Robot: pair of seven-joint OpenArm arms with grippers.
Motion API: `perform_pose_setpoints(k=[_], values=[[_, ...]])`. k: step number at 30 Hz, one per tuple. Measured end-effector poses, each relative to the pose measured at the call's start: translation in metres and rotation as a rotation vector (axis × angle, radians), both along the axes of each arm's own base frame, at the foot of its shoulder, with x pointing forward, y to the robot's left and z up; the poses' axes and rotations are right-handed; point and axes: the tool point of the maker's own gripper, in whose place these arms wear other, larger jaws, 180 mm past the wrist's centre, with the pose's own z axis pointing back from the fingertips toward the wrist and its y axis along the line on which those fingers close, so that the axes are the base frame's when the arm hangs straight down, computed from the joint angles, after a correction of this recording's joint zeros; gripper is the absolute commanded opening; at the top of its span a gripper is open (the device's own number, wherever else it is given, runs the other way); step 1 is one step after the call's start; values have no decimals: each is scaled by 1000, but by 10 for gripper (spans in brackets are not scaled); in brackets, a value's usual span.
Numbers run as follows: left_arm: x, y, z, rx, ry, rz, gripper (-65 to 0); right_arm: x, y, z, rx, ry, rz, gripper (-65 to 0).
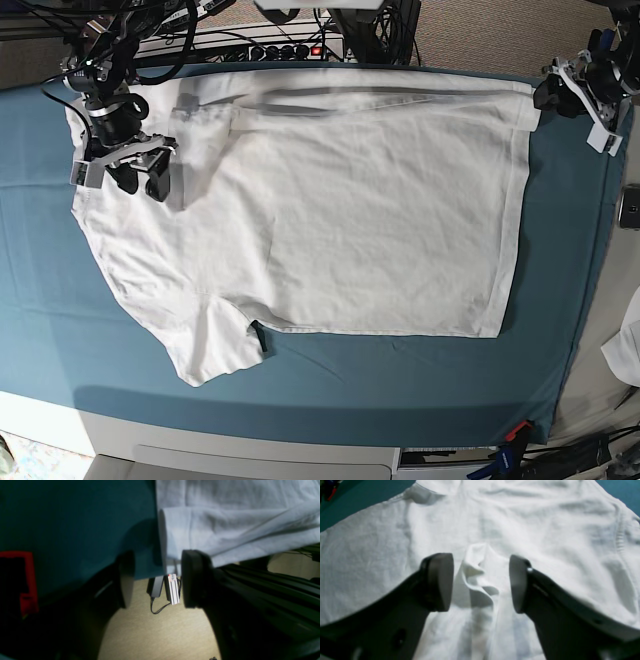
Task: Fold the T-shirt properly
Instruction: 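Move the right gripper inward and pinch the shirt fabric, then grasp the hem corners with both grippers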
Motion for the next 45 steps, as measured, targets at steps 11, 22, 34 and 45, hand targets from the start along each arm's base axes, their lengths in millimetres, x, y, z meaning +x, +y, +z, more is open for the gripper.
perform_pose_setpoints(k=[11,22,34,45], values=[[45,-6,32,17,-166,-28,-341,42,-70,62,-174,-182,-180,-296],[174,-1,52,175,-304,-104,-341,146,-86,-22,37,37,-110,-296],[341,23,52,-120,-159,175,-341,212,-115,-4,101,105,-74,-296],[327,1,-4,-118,10,253,-344,182,-131,-51,161,249,-104,-296]])
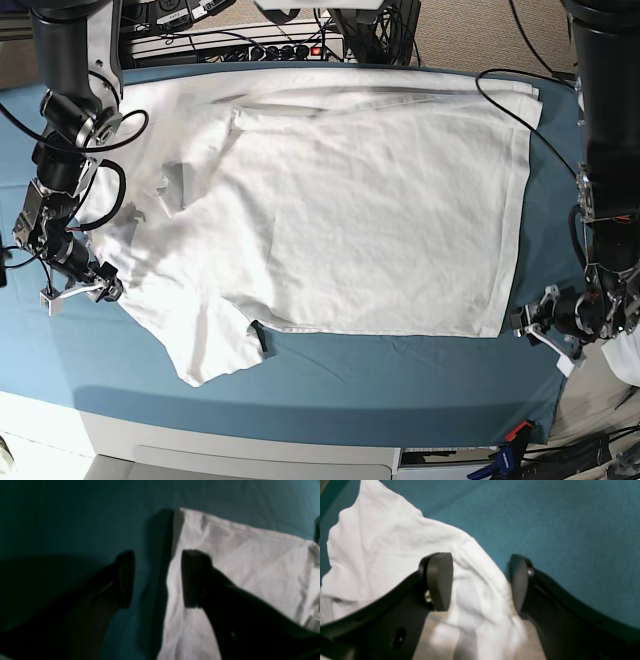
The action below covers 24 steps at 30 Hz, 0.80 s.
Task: Fold the T-shirt properly
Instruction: 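Grasp the hem corners with both grippers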
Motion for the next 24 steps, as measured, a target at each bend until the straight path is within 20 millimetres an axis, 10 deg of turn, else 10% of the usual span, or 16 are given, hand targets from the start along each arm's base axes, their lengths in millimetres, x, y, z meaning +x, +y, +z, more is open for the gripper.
perform_pose_setpoints(k=[6,24], values=[[-15,3,-17,-16,20,15,-344,-13,-25,2,-49,24,-23,-296],[0,-54,-15,-87,-34,-75,-423,-9,-19,6,-26,-6,-2,-296]])
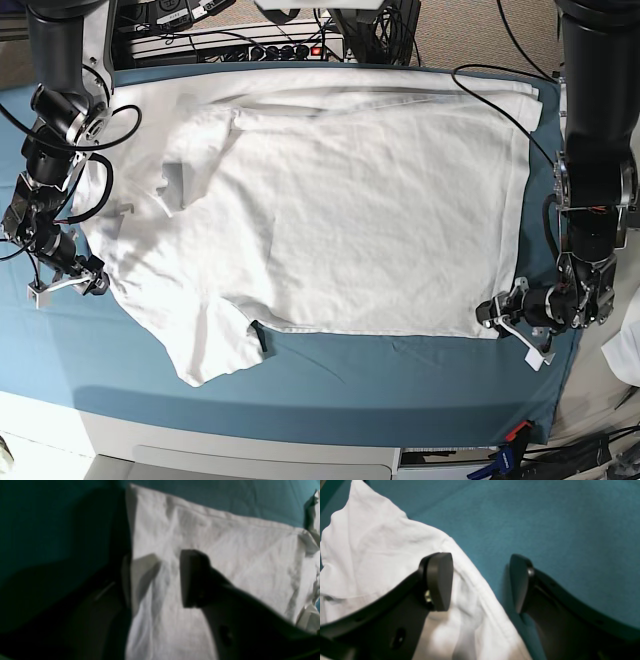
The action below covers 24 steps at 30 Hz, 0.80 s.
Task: Fold the T-shirt properly
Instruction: 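Grasp the hem corners with both grippers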
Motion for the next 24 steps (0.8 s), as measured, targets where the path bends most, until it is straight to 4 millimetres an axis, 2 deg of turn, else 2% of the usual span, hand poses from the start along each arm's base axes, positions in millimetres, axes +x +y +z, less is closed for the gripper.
perform_pose_setpoints(k=[2,5,14,24], values=[[-1,0,-1,2,1,-1,-479,0,0,0,0,0,0,-296],[-3,3,-3,13,15,0,-646,-2,0,-2,0,5,0,-296],[-6,7,-5,15,18,5,-650,-10,0,-9,-2,25,6,-296],[-5,3,-2,-2,3,-11,-650,-5,16,-8,50,-7,47,-296]])
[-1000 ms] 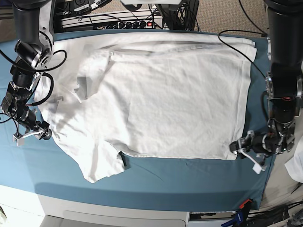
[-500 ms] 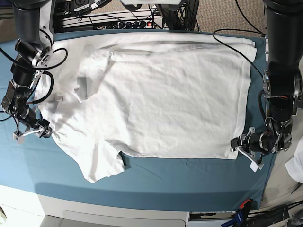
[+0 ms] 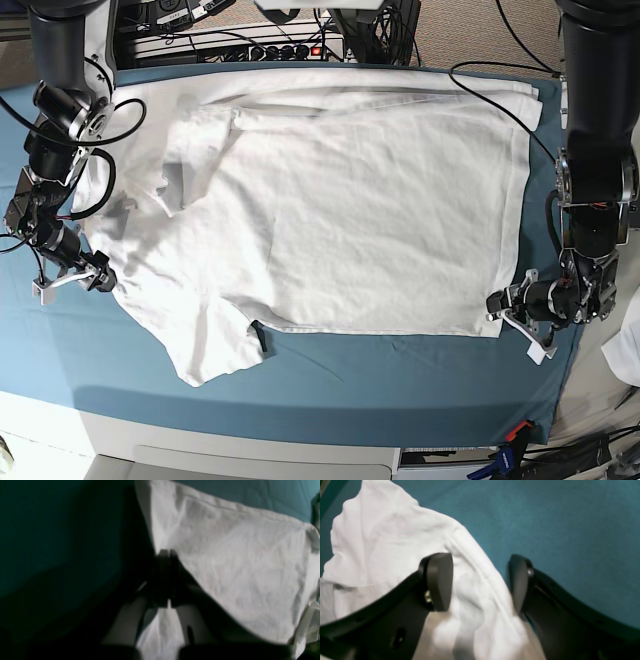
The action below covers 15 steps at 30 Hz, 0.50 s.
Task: Fold the T-shirt properly
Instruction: 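Grasp the hem corners with both grippers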
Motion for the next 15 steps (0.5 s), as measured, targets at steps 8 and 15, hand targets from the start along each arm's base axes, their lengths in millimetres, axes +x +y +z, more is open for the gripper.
perform_pose_setpoints(k=[8,15], values=[[0,0,1,-4,-2,2,-650,11,19,-1,25,-33,14,-296],[1,0,1,-4,-2,2,-650,19,34,-4,-16,-42,60,-298]])
